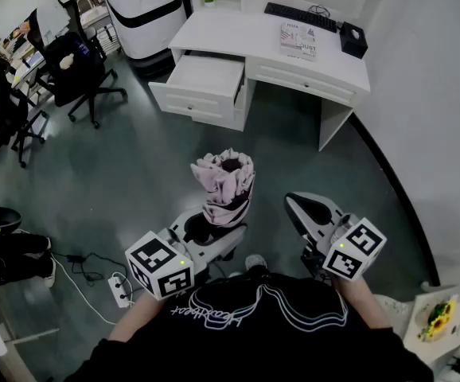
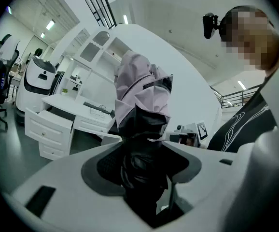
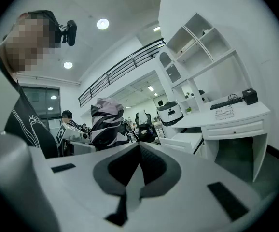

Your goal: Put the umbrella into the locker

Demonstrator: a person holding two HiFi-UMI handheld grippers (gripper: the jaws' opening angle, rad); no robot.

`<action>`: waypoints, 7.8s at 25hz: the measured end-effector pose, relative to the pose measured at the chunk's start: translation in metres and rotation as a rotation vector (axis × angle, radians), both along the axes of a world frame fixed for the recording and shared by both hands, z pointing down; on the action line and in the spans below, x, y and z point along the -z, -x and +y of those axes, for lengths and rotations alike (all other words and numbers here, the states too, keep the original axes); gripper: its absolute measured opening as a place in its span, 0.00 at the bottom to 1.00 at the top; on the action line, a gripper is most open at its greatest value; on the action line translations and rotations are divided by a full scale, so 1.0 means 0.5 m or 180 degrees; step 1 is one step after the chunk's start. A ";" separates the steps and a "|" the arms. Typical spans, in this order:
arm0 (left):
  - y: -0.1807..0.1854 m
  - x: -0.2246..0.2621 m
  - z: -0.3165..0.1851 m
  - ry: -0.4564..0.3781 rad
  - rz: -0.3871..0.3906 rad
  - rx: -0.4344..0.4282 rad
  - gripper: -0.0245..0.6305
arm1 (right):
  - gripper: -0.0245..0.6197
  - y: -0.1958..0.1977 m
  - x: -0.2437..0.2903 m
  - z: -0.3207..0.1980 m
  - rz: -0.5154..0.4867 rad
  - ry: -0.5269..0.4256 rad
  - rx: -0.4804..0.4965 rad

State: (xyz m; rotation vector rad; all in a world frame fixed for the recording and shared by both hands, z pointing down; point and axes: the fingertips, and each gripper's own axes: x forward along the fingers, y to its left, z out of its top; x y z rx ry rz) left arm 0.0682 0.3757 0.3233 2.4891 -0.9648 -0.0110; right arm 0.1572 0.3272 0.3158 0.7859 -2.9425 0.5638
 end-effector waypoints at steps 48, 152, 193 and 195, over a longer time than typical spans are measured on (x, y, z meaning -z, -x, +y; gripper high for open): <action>0.146 -0.028 -0.708 0.0178 -0.0145 0.0408 0.39 | 0.04 0.174 -0.044 -0.733 -0.0204 0.0186 0.0544; 0.445 -0.914 -1.240 0.1652 -0.3402 -0.1476 0.52 | 0.04 0.234 -0.293 -1.144 0.0181 0.1377 -0.1163; 0.191 0.058 -0.967 -0.0489 -0.0272 0.0241 0.04 | 0.04 0.179 0.046 -0.919 -0.0328 -0.0156 0.0252; 0.188 0.060 -0.957 -0.0492 -0.0258 0.0264 0.04 | 0.04 0.183 0.042 -0.910 -0.0331 -0.0153 0.0268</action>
